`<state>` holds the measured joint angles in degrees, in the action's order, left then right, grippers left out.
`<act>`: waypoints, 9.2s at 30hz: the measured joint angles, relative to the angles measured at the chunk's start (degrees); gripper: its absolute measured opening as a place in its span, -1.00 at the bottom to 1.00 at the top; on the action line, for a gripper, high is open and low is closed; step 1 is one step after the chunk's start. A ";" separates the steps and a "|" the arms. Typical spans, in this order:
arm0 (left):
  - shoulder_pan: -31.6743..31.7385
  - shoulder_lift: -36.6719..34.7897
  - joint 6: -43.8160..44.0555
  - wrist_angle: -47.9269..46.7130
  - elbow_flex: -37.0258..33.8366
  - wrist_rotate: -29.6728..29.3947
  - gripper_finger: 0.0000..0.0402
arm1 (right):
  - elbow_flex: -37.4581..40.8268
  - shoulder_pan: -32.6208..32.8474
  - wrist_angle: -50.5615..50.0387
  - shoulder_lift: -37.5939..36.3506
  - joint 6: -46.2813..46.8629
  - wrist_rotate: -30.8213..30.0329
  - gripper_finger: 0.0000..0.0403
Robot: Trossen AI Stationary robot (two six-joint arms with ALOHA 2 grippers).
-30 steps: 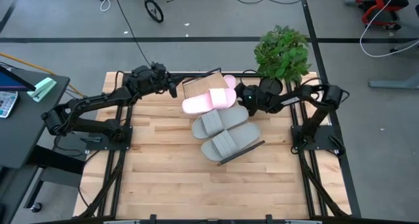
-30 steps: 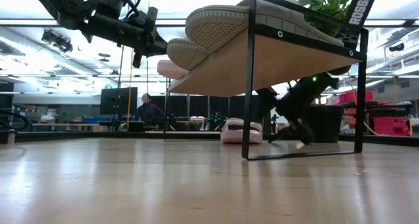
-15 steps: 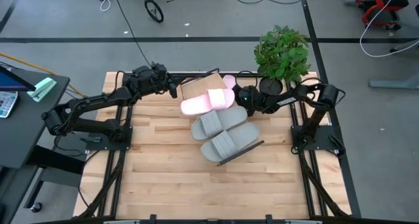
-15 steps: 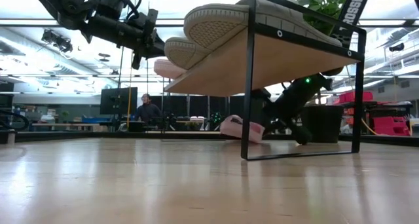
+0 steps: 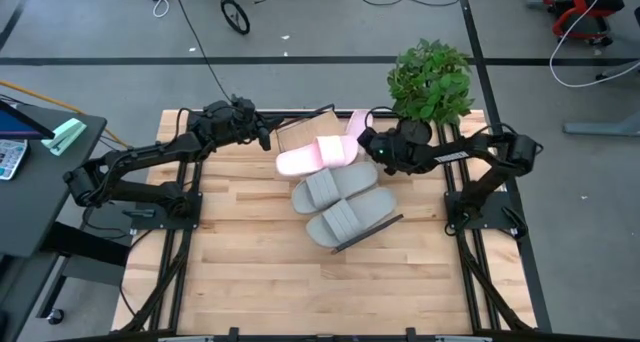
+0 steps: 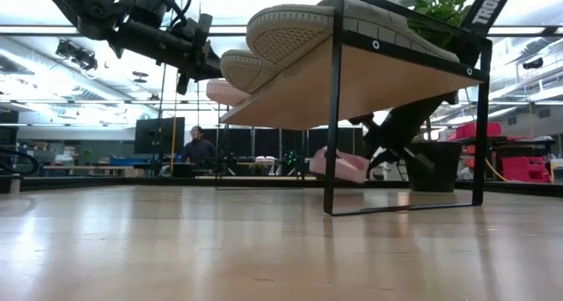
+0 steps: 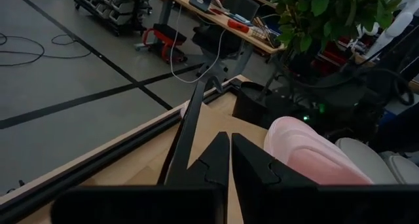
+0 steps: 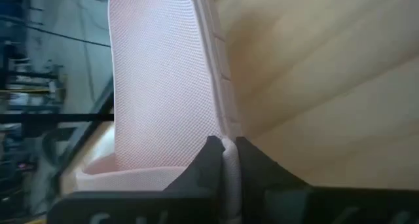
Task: Pick and place slides into the shelf
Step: Put the pink slipper on the shelf
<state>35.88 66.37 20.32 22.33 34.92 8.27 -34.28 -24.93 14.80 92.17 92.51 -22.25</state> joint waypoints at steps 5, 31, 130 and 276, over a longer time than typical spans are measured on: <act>0.01 0.00 -0.06 -0.02 0.00 -0.02 -0.95 | 0.21 1.40 -1.12 -3.07 -1.42 -1.38 -0.87; 0.02 0.00 -0.11 -0.41 0.00 -0.02 -0.90 | 0.04 4.75 3.22 -6.81 -43.30 -19.33 -0.88; -4.67 0.04 10.79 23.69 0.02 9.83 0.45 | -45.16 12.85 -32.84 -8.68 -98.32 7.64 -0.88; -24.22 -0.61 34.52 18.41 -8.13 -47.18 -0.67 | -45.18 13.50 -42.20 -21.94 -87.59 15.69 -0.33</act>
<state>11.66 65.75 54.83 40.74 26.79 -38.91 -79.46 -11.43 -27.40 70.24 4.93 -6.56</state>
